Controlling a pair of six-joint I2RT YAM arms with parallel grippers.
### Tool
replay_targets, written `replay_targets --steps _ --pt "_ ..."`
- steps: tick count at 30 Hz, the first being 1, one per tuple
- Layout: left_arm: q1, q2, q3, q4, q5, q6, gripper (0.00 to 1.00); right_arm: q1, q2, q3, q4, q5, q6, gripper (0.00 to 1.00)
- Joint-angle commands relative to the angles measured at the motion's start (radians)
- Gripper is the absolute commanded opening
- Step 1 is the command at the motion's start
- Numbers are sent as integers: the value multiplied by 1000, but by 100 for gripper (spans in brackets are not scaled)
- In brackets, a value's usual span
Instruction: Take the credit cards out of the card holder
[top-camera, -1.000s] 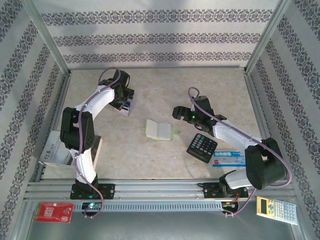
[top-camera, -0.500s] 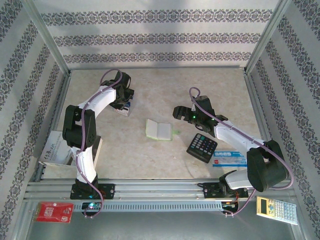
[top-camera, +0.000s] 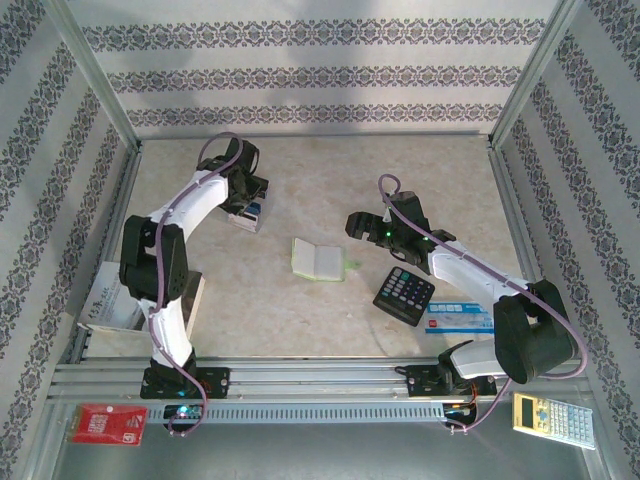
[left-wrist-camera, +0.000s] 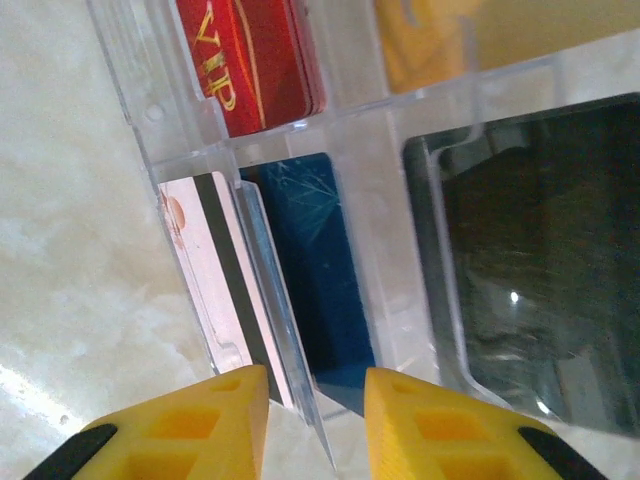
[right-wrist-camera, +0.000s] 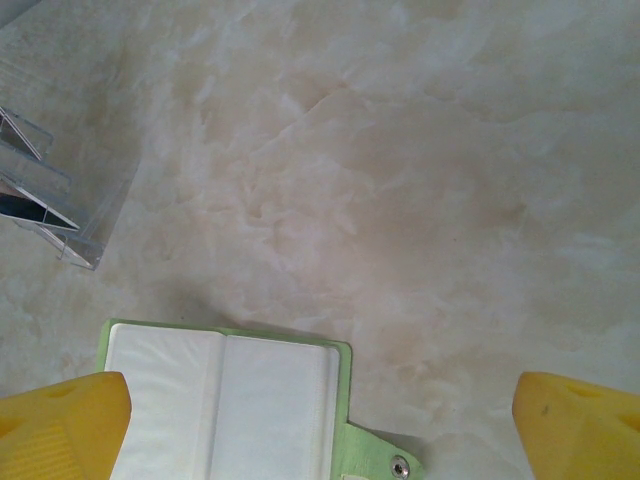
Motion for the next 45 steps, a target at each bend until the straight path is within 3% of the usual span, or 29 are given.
replay_targets --steps 1,9,12,15,19,25,31,45 --pt "16 -76 -10 23 -18 82 33 5 -2 17 -14 14 9 98" --pt "15 -223 -181 149 7 304 43 30 3 29 -32 49 -4 98" --pt "16 -273 -268 205 28 390 56 50 8 40 -43 74 -13 98" --pt "15 -323 -359 301 87 472 67 73 8 46 -50 102 -16 98" --pt "21 -328 -436 439 247 529 78 96 15 48 -54 120 -10 98" --pt "32 -221 -399 514 382 560 80 133 24 57 -54 141 7 98" --pt "38 -133 -334 527 392 610 80 144 22 60 -57 147 12 98" --pt "41 -85 -295 495 376 720 80 145 15 59 -60 148 11 98"
